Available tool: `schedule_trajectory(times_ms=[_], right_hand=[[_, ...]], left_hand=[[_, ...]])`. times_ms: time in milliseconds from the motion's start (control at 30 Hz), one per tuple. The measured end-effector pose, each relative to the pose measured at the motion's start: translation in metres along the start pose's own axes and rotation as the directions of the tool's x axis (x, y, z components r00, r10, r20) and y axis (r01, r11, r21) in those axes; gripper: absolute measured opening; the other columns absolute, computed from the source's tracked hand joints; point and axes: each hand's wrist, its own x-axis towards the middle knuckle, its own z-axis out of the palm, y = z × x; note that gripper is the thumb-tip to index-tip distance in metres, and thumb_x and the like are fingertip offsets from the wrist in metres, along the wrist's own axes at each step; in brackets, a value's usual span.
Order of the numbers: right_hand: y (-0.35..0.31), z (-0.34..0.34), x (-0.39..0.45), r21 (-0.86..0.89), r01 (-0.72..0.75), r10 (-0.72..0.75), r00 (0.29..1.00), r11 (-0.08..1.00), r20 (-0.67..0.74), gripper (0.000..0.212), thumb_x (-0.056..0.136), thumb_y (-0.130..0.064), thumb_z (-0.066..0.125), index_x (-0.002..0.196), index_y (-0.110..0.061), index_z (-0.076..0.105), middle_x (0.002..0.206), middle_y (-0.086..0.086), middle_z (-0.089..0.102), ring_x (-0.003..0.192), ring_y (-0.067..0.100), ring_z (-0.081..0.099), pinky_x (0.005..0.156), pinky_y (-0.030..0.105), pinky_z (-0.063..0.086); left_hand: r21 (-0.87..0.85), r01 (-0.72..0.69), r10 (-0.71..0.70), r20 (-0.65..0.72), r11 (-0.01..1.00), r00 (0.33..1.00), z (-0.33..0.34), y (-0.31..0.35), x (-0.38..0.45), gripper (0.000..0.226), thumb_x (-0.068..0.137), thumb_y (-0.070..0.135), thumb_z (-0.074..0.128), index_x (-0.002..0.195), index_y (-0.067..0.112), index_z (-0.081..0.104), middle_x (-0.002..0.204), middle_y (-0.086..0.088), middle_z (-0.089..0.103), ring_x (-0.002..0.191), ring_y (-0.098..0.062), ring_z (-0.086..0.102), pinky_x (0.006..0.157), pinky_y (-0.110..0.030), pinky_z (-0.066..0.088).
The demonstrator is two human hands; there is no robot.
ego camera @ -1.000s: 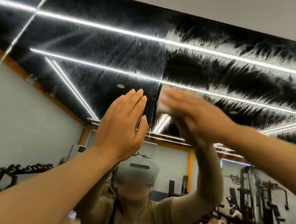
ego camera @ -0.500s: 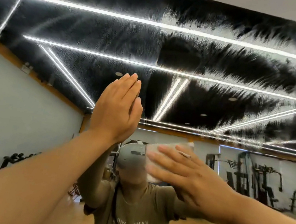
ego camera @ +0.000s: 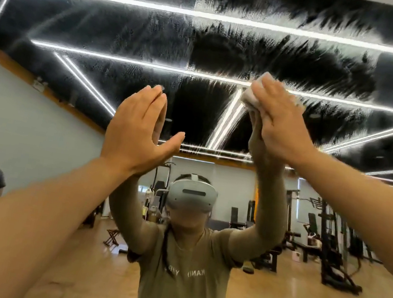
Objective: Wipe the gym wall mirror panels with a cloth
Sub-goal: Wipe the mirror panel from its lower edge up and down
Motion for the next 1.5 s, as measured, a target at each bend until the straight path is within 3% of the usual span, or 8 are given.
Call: schedule_trajectory(times_ms=[167, 467, 567, 733, 867, 1067, 1267, 1500], right_hand=[[-0.031, 0.025, -0.103, 0.042, 0.201, -0.204, 0.975, 0.979, 0.088, 0.057, 0.091, -0.004, 0.044, 0.147, -0.013, 0.045, 0.156, 0.008, 0.037, 0.147, 0.023, 0.024, 0.118, 0.041, 0.018], [0.029, -0.011, -0.167, 0.016, 0.718, -0.639, 0.608, 0.695, 0.471, 0.066, 0.091, -0.013, 0.048, 0.154, -0.027, 0.031, 0.162, 0.0, 0.025, 0.151, 0.018, 0.018, 0.122, 0.042, 0.017], [0.054, -0.027, -0.13, -0.038, 0.641, -0.574, 0.711, 0.767, 0.406, 0.058, 0.094, -0.014, 0.04, 0.15, -0.024, 0.038, 0.16, 0.001, 0.03, 0.15, 0.018, 0.022, 0.122, 0.042, 0.02], [0.09, -0.06, -0.082, -0.121, 0.051, -0.039, 0.994, 0.991, 0.101, 0.047, 0.101, -0.015, 0.039, 0.147, -0.022, 0.044, 0.16, 0.005, 0.031, 0.147, 0.028, 0.027, 0.12, 0.046, 0.02], [0.063, -0.044, -0.117, 0.006, -0.102, 0.102, 0.995, 0.995, -0.013, 0.047, 0.097, -0.005, 0.039, 0.142, -0.015, 0.048, 0.153, 0.011, 0.038, 0.141, 0.027, 0.031, 0.118, 0.044, 0.023], [0.041, -0.026, -0.259, -0.035, 0.255, -0.241, 0.944, 0.966, 0.224, 0.072, 0.083, -0.002, 0.042, 0.152, -0.02, 0.033, 0.161, 0.004, 0.027, 0.15, 0.024, 0.019, 0.123, 0.041, 0.009], [0.075, -0.045, -0.244, -0.11, 0.419, -0.36, 0.865, 0.901, 0.349, 0.068, 0.087, -0.012, 0.039, 0.153, -0.026, 0.031, 0.161, 0.0, 0.027, 0.15, 0.018, 0.02, 0.124, 0.036, 0.011], [0.128, -0.081, -0.105, -0.09, -0.113, 0.107, 0.992, 0.99, -0.065, 0.043, 0.091, 0.003, 0.044, 0.131, -0.012, 0.053, 0.14, 0.011, 0.047, 0.127, 0.032, 0.043, 0.107, 0.043, 0.03]], left_hand=[[-0.002, 0.025, -0.025, 0.052, 1.0, 0.998, -0.004, 0.004, -0.001, 0.084, 0.09, 0.067, 0.039, 0.147, 0.005, 0.04, 0.154, -0.013, 0.039, 0.145, -0.028, 0.031, 0.12, -0.039, 0.023], [0.086, 0.052, -0.067, 0.182, 0.995, 0.981, -0.021, 0.014, 0.003, 0.095, 0.086, 0.076, 0.036, 0.15, 0.005, 0.036, 0.157, -0.011, 0.033, 0.147, -0.027, 0.026, 0.118, -0.042, 0.028], [0.133, 0.052, -0.084, 0.254, 0.99, 0.964, -0.027, 0.019, 0.006, 0.103, 0.083, 0.082, 0.036, 0.152, 0.005, 0.031, 0.16, -0.011, 0.028, 0.149, -0.027, 0.022, 0.119, -0.045, 0.027], [0.182, 0.053, -0.117, 0.363, 0.982, 0.924, -0.033, 0.023, 0.009, 0.118, 0.076, 0.092, 0.033, 0.154, 0.004, 0.022, 0.163, -0.014, 0.02, 0.151, -0.028, 0.015, 0.121, -0.046, 0.022], [0.269, -0.042, -0.081, 0.433, 0.962, 0.898, -0.038, 0.022, 0.013, 0.125, 0.074, 0.095, 0.027, 0.152, -0.002, 0.022, 0.161, -0.02, 0.02, 0.15, -0.034, 0.016, 0.121, -0.05, 0.023], [0.269, -0.002, -0.131, 0.476, 0.963, 0.869, -0.047, 0.036, 0.016, 0.121, 0.073, 0.085, 0.037, 0.154, -0.001, 0.017, 0.163, -0.018, 0.014, 0.151, -0.032, 0.01, 0.122, -0.046, 0.019], [0.246, 0.066, -0.18, 0.476, 0.967, 0.861, -0.048, 0.04, 0.017, 0.118, 0.073, 0.078, 0.046, 0.156, 0.002, 0.011, 0.164, -0.015, 0.01, 0.152, -0.03, 0.007, 0.121, -0.046, 0.022], [0.215, 0.136, -0.218, 0.42, 0.967, 0.881, -0.036, 0.043, 0.011, 0.125, 0.069, 0.086, 0.041, 0.155, 0.0, 0.011, 0.163, -0.016, 0.012, 0.152, -0.029, 0.007, 0.123, -0.045, 0.016]])
